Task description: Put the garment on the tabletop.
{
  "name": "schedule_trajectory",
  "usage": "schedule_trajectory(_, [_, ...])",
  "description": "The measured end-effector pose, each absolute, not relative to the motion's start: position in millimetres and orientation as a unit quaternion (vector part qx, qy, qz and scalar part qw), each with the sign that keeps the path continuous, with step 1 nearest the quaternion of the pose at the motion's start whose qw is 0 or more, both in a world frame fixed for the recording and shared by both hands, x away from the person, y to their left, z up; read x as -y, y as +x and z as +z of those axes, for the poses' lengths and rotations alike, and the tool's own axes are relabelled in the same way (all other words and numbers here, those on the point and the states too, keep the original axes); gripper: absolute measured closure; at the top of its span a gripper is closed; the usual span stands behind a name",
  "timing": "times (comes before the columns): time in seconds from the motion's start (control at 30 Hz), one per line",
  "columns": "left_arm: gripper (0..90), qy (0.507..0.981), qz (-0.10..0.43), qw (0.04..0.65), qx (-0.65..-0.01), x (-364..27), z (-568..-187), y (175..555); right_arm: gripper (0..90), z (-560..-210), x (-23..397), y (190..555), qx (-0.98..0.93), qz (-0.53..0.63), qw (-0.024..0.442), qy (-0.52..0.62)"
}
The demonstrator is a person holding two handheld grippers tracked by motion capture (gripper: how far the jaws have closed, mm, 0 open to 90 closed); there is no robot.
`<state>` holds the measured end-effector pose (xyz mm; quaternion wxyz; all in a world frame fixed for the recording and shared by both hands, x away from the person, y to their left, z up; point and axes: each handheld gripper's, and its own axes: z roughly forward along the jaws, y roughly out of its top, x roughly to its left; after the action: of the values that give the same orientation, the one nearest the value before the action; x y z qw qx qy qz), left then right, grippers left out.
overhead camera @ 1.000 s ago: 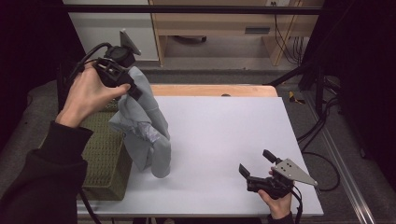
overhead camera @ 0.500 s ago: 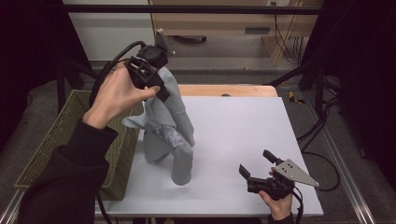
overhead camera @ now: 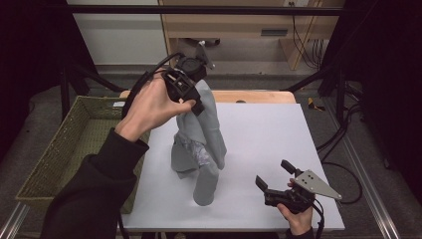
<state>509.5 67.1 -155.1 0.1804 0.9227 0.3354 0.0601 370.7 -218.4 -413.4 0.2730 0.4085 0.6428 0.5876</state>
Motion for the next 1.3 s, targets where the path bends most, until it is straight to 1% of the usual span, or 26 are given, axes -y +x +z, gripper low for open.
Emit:
schedule_trajectory(0.07, [83.0,0.924,0.06,0.179,-0.333,-64.4,-160.1,510.4,0.3,-414.4,219.7,372.2,-0.645,0.588,0.285,0.397])
schedule_trajectory(0.1, [83.0,0.923,0.059,0.18,-0.334,-63.3,-163.3,510.8,0.3,-412.7,218.0,369.8,-0.641,0.59,0.268,0.412])
schedule_trajectory(0.13, [83.0,0.923,0.058,0.18,-0.334,-62.6,-166.3,511.4,0.3,-413.0,219.0,370.3,-0.644,0.586,0.275,0.408])
schedule_trajectory(0.2, [83.0,0.926,0.055,0.175,-0.33,-61.8,-172.4,513.4,0.3,-412.3,218.1,369.8,-0.639,0.592,0.271,0.41])
schedule_trajectory(0.3, [83.0,0.928,0.05,0.169,-0.329,-60.1,-182.1,516.1,0.3,-413.2,219.2,370.1,-0.644,0.586,0.277,0.406])
schedule_trajectory(0.67, [82.9,0.931,0.035,0.161,-0.326,-54.9,-214.6,523.7,0.3,-414.0,218.1,370.1,-0.645,0.584,0.274,0.409])
schedule_trajectory(0.77, [82.9,0.933,0.032,0.16,-0.322,-52.3,-222.8,524.4,0.3,-413.7,217.2,369.6,-0.644,0.585,0.27,0.413])
schedule_trajectory(0.9, [82.8,0.937,0.028,0.155,-0.31,-47.8,-235.1,524.7,0.3,-414.0,216.5,370.5,-0.645,0.585,0.275,0.407])
schedule_trajectory(0.97, [82.8,0.939,0.026,0.153,-0.308,-46.0,-240.2,524.5,0.3,-413.6,215.7,369.8,-0.645,0.586,0.267,0.411])
schedule_trajectory(1.1, [82.7,0.94,0.028,0.153,-0.303,-44.6,-249.4,523.7,0.3,-414.9,216.1,370.7,-0.648,0.583,0.274,0.406])
schedule_trajectory(1.3, [82.4,0.94,0.016,0.158,-0.303,-44.1,-267.1,524.7,0.3,-415.1,215.9,371.2,-0.647,0.585,0.275,0.404])
